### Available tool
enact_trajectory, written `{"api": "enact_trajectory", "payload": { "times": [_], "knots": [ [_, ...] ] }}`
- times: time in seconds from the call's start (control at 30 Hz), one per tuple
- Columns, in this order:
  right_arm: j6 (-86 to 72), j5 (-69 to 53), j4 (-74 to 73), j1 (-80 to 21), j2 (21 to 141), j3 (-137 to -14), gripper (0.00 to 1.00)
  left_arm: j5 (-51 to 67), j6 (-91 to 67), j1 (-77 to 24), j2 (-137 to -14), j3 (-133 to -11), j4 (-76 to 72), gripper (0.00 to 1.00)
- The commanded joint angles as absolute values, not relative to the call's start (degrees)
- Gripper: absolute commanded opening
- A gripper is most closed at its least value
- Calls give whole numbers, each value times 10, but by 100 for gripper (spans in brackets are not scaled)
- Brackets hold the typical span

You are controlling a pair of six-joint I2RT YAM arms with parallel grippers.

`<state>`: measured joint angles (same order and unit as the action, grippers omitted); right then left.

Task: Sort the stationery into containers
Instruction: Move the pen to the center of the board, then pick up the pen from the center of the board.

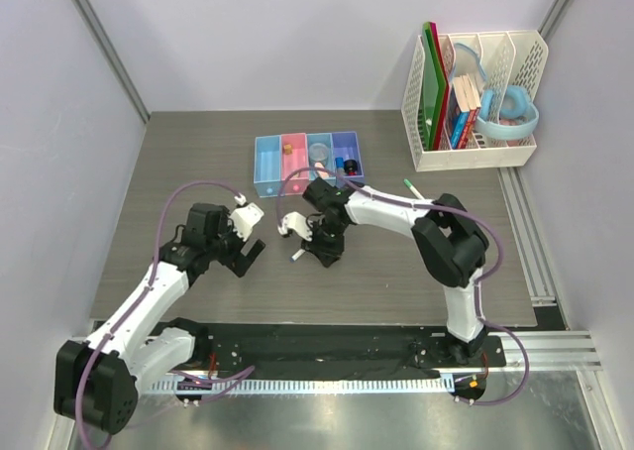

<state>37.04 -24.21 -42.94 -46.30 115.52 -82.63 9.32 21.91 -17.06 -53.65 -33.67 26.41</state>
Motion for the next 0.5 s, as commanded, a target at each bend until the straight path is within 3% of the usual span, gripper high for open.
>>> {"api": "enact_trajectory", "payload": {
  "times": [0.0,0.07,0.17,0.47],
  "knots": [
    [401,-223,-534,-437,1050,-788,34,197,239,-168,-592,-369,252,100],
    [403,-225,-539,-412,1009,-771,54,249,235,-169,-619,-384,253,100],
    [399,-227,-536,-344,976,-771,64,279,226,-178,-680,-411,234,100],
    [388,-163,-462,-150,1009,-802,68,252,218,-256,-843,-525,209,100]
  ]
}}
